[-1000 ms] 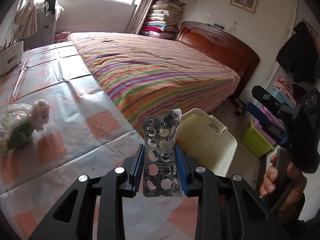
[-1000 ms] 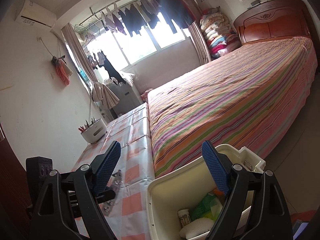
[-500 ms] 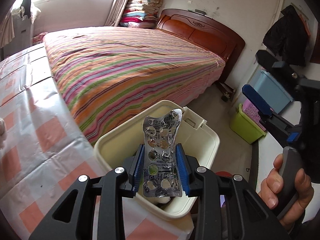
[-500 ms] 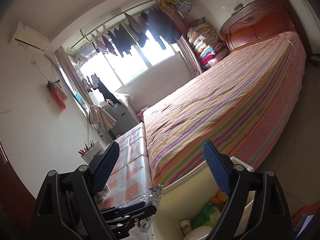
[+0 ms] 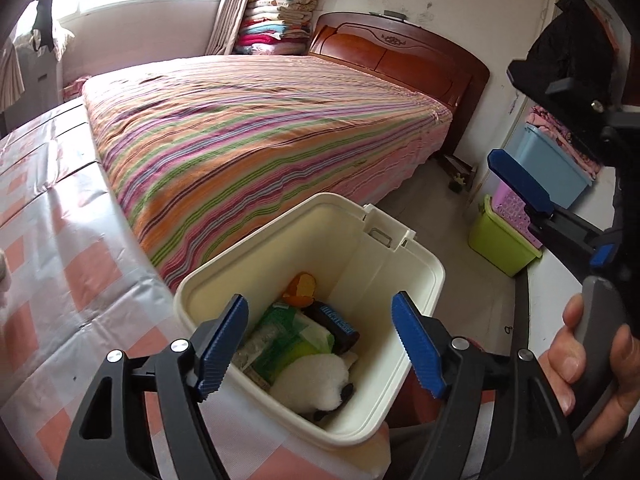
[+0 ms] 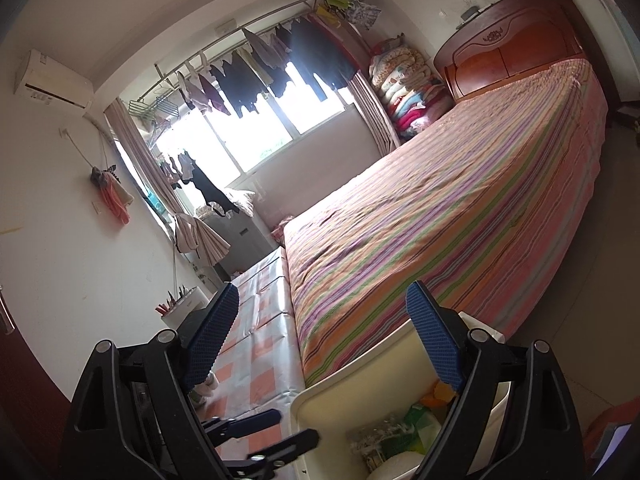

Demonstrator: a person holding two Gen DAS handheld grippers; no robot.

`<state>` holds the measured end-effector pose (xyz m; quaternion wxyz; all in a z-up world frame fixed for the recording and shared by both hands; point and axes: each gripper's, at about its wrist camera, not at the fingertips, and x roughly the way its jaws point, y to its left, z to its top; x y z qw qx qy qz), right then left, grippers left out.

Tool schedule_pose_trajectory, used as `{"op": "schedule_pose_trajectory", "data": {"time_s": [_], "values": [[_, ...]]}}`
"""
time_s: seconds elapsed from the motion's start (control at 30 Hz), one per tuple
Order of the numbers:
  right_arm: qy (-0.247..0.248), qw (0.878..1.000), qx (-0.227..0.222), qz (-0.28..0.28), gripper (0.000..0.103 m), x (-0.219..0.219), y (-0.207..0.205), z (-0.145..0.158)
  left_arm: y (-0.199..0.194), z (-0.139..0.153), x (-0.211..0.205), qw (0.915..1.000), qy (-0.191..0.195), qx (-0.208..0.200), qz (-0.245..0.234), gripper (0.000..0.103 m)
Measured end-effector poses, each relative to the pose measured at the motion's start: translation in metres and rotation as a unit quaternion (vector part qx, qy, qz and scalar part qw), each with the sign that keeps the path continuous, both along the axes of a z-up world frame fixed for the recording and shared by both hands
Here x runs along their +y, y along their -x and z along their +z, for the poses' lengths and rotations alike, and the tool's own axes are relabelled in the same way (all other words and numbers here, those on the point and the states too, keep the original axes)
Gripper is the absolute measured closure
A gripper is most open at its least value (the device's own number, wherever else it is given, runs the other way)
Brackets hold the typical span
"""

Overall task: Collect trash
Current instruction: 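Move both open tools back over the table toward the plastic bag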

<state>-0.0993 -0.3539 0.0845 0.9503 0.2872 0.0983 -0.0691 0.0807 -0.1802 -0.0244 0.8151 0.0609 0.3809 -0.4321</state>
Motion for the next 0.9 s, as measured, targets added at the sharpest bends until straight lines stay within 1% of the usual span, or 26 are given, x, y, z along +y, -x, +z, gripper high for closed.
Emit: {"op": "schedule_pose_trajectory", "data": {"time_s": [0.13, 0.3, 0.5, 0.7, 0.9], "values": [[0.001, 1.0, 0.004, 0.004, 0.019, 0.005, -0.003, 0.0, -0.002, 0.005, 0.031, 0.9996, 0.001, -0.008, 0.027, 0.031], [0.006, 1.0, 0.014, 0.014, 0.019, 0.014, -0.014, -0.002, -0.006, 0.008, 0.07, 0.9981, -0.007, -0.015, 0.059, 0.031], [0.008, 0.999, 0.021, 0.032, 0.019, 0.026, -0.027, -0.003, -0.019, 0.014, 0.116, 0.994, 0.018, -0.012, 0.107, 0.031], [0.017, 0.997, 0.036, 0.07, 0.018, 0.053, -0.051, -0.008, -0.035, 0.024, 0.159, 0.9856, 0.031, -0.031, 0.163, 0.031], [0.025, 0.994, 0.045, 0.1, 0.018, 0.078, -0.065, -0.007, -0.052, 0.031, 0.209, 0.9738, 0.052, -0.026, 0.22, 0.031]]}}
